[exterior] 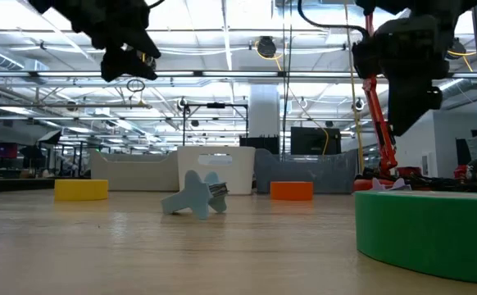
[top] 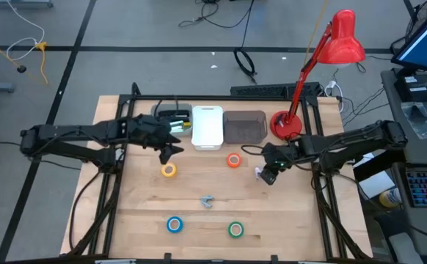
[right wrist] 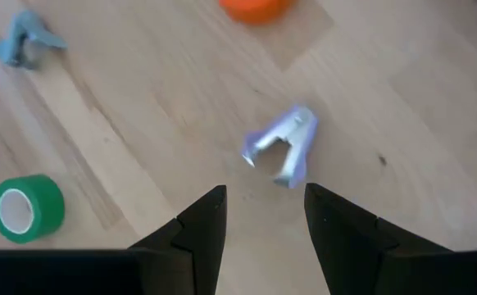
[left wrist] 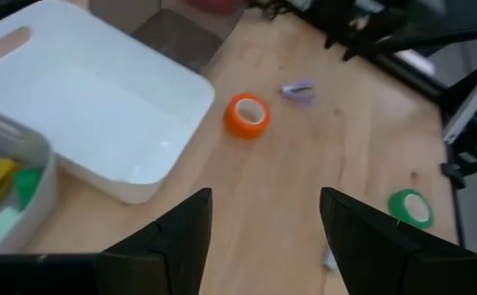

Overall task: Pick and place Stapler, Stapler remover, tape
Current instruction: Put the purple staple remover into the white bin

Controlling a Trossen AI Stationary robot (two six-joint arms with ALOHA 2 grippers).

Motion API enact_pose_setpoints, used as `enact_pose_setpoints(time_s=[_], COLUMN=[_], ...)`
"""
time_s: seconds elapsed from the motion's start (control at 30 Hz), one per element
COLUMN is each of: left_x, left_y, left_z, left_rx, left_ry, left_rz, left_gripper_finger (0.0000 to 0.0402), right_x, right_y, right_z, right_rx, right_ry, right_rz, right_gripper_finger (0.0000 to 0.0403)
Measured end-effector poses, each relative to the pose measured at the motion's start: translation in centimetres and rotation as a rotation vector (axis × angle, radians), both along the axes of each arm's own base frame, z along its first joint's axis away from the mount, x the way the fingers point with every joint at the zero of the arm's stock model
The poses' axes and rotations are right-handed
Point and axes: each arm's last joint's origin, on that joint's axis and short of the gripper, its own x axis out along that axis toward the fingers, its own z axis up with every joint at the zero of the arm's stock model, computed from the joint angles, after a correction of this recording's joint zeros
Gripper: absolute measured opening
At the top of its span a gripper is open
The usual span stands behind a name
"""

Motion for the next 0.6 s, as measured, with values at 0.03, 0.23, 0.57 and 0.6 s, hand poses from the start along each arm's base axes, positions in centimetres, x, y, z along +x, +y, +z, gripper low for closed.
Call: enact_pose_setpoints(time_s=[0.03,0.23,0.57,0.6], left_x=[-0.1,-1.1,-2.2,-2.2], left_y=[-0.2,-1.0,-1.7,-1.8], left_z=[-0.2,-1.4,-2.3,-2.3], left_rx=[0.0,-0.006,-0.02,-0.02], left_ry=[-0.022,-0.136,-0.197,-0.201], left_rz=[-0.006,-0.001,0.052,0.05], left_gripper_finger=[0.0228,0.0228,0.0228,0.0227], right_x=[-0.1,-0.3,-0.6,-0.5], right_y=[-0.1,-1.1,-1.7,-1.7], right_z=[0.0,-0.2,-2.8,-2.9], right_rx=[0.009,0.023,0.042,0.043], right_ry=[0.013,0.048,0.101,0.081], right_rz=[-0.01,-0.081,-0.148,-0.148], right_gripper_finger=[0.0157,0.0157,0.0157,0.0157])
